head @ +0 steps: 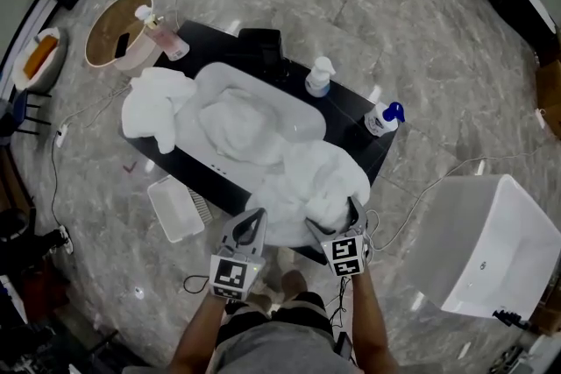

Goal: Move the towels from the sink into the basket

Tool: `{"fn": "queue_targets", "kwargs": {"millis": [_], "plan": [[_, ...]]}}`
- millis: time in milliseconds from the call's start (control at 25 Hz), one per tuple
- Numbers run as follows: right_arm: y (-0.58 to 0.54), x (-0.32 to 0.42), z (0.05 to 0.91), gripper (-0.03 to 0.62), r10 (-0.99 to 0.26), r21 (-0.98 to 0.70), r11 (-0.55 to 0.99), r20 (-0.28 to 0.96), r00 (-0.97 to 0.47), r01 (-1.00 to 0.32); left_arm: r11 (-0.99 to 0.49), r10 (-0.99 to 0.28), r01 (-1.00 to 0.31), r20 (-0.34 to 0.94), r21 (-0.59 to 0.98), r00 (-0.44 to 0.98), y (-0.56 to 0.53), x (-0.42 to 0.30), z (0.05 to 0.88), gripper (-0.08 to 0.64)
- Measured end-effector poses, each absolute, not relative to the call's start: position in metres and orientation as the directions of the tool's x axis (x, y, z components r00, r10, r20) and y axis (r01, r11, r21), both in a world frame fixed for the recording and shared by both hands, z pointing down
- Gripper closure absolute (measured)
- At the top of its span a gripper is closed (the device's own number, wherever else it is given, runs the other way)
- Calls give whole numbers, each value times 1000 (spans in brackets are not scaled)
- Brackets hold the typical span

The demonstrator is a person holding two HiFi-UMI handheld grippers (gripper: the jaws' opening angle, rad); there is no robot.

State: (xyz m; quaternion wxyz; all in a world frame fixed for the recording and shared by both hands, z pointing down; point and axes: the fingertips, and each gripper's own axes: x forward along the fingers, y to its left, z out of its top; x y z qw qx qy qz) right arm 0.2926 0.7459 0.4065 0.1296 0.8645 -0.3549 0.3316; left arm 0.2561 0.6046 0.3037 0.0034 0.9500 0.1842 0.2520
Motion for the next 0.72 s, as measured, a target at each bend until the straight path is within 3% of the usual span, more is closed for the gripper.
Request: {"fn": "queue_targets", "kwargs": {"millis": [120,320,400,720], "plan": [[746,294,410,96,-521,-9,-713,676,521,-701,-936,341,340,490,94,802,603,257,310,551],[744,298,407,306,-489,8,-695,728,481,-719,-946,320,306,490,110,811,597,260,304,551],[742,299,405,358,-483,18,-687,735,475,-727,-950,309,295,482,107,820,593,260,298,551],[731,305,371,413,-510,51,-682,682,525,-730,-960,271,274,428,55,862,577,254,267,551]]}}
